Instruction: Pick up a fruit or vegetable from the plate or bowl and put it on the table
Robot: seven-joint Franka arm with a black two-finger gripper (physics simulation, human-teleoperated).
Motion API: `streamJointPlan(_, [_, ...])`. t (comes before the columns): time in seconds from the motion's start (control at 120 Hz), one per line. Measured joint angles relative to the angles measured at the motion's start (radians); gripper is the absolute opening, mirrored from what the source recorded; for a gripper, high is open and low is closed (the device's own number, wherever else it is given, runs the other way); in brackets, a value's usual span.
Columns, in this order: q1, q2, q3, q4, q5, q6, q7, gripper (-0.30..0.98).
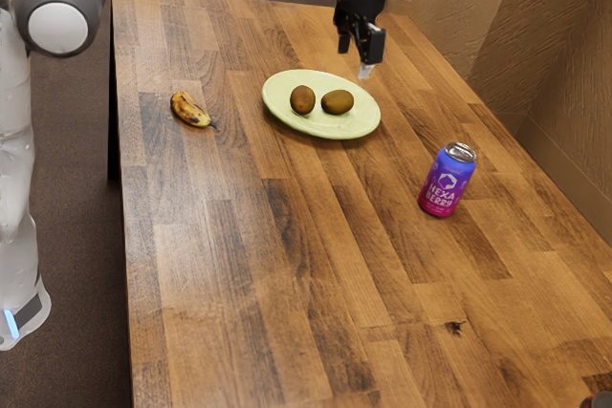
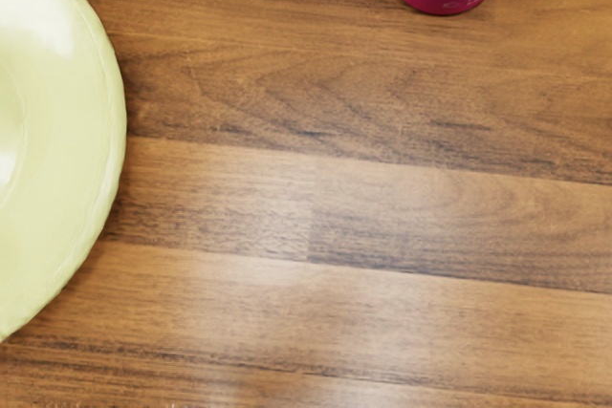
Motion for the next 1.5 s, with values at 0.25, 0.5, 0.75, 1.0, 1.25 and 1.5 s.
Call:
streamJointPlan(0.25, [0.076, 0.001, 0.001, 0.004, 0.002, 0.006, 0.008, 0.69])
streamJointPlan(0.5, [0.014, 0.097, 0.073, 0.072, 0.009, 0.018, 0.011, 0.68])
streamJointPlan(0.75, [0.099, 0.25, 0.208, 0.179, -0.003, 0.02, 0.014, 0.69])
streamJointPlan(1.0, [0.291, 0.547, 0.13, 0.622, -0.09, -0.082, 0.016, 0.69])
streamJointPlan(1.25, [0.323, 0.693, 0.11, 0.717, -0.102, -0.13, 0.017, 0.69])
streamJointPlan(1.5, [0.363, 0.733, 0.116, 0.713, -0.101, -0.141, 0.017, 0.69])
